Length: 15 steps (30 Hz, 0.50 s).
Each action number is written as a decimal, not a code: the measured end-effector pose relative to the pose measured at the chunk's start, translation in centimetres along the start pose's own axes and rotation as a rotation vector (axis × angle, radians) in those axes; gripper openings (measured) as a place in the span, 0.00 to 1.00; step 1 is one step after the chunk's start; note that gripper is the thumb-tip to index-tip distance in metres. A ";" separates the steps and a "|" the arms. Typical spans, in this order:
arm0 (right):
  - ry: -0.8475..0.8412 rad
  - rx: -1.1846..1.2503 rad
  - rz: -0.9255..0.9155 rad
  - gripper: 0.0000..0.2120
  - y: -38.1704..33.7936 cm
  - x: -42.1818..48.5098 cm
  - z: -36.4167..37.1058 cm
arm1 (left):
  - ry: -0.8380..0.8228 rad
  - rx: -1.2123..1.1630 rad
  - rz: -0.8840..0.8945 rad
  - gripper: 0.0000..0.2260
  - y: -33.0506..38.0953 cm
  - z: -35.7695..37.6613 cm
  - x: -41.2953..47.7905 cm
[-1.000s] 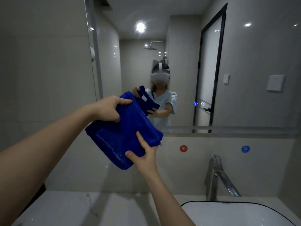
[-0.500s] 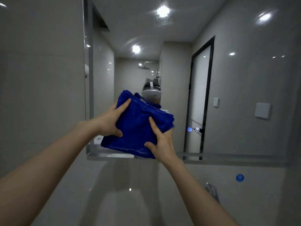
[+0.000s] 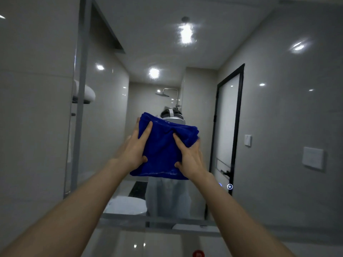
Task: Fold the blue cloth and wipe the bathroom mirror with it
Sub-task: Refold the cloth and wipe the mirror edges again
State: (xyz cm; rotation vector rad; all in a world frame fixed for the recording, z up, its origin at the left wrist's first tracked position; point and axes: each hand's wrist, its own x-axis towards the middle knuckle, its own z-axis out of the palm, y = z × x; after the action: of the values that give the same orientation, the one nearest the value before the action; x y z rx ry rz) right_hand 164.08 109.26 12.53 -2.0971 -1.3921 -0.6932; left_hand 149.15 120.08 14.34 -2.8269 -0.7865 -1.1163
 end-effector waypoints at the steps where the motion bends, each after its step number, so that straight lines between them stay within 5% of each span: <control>1: -0.010 -0.016 0.001 0.46 0.2 0.2 0.2 | -0.020 0.068 -0.016 0.52 -0.4 0.3 0.3; 5: 0.010 -0.227 0.022 0.45 0.6 0.2 0.0 | 0.020 0.431 -0.103 0.52 -1.1 0.7 0.8; 9: 0.114 -0.415 -0.012 0.49 0.3 -0.2 -0.6 | 0.110 0.753 -0.010 0.50 0.0 0.1 0.9; 13: 0.105 -0.445 0.021 0.49 -0.3 -0.2 -0.5 | 0.145 0.918 0.078 0.36 1.0 0.6 1.4; 15: 0.095 -0.438 0.040 0.49 -0.2 -0.1 -0.5 | 0.133 0.888 0.062 0.37 0.9 0.7 1.6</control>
State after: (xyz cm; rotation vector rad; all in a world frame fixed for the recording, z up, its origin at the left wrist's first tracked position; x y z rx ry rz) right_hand 163.80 108.91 12.87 -2.3728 -1.2245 -1.1499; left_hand 150.99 120.13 14.98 -1.9981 -0.8829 -0.6800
